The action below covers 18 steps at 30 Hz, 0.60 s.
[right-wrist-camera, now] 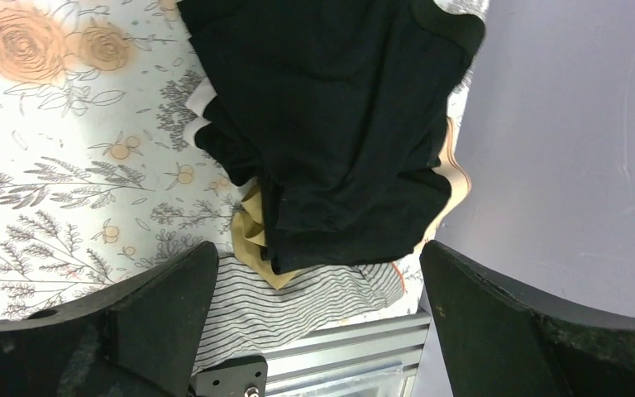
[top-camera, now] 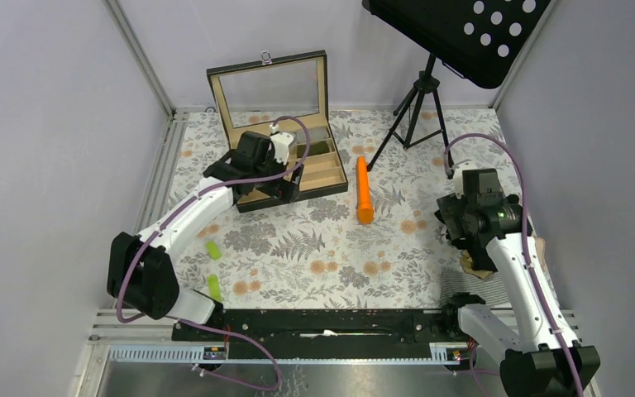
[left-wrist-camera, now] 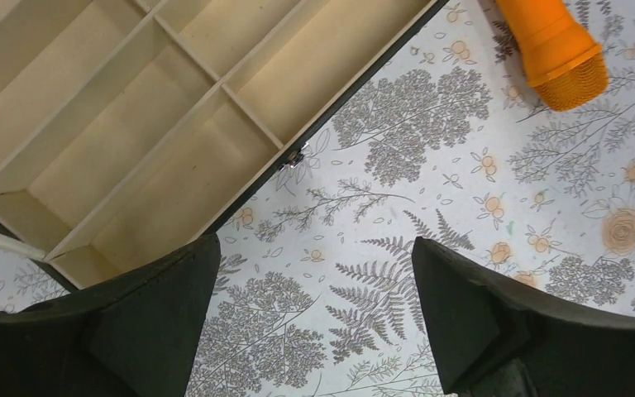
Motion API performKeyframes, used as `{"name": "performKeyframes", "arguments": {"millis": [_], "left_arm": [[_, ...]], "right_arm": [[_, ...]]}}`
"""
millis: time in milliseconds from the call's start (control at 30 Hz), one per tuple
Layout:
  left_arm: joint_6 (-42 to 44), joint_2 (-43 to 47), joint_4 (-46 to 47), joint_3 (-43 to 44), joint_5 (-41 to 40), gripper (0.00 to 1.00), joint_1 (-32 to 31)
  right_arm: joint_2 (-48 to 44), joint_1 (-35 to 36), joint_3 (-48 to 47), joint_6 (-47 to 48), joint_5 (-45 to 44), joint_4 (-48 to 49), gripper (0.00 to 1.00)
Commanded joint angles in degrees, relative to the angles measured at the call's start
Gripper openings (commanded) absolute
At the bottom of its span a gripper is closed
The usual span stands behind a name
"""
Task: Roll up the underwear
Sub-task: Pick up the underwear from the corner of the board.
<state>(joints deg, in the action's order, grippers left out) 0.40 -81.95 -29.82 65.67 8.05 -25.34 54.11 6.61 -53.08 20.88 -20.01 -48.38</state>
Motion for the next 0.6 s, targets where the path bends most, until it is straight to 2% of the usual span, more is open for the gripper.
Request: {"name": "performKeyframes", "arguments": {"millis": [0, 133, 267, 400, 567], "left_arm": [[-0.23, -0.65, 1.79, 3.39, 4.38, 0.95, 0.04], [-0.23, -1.63, 1.07, 4.75, 5.63, 0.95, 0.03], [-0.23, -3.20, 0.58, 6.40, 6.89, 0.95, 0.03], [-0.23, -2.95, 0.60, 6.56, 7.03, 0.95, -0.32], [0.91, -1.47, 0.64, 5.19, 6.60, 0.95, -0.32]], "right_arm": [[-4.56, -2.63, -3.43, 0.13, 2.01, -1.04, 1.00], [-9.85, -2.74, -0.42, 5.44, 5.37, -2.41, 1.00], [-6.65, -6.12, 1.42, 3.99, 10.49, -7.23, 1.00], [-1.33, -14.00, 2.86, 5.90, 14.82, -7.02, 1.00], [7.50, -27.98, -0.74, 12.27, 24.03, -9.47, 1.00]]}}
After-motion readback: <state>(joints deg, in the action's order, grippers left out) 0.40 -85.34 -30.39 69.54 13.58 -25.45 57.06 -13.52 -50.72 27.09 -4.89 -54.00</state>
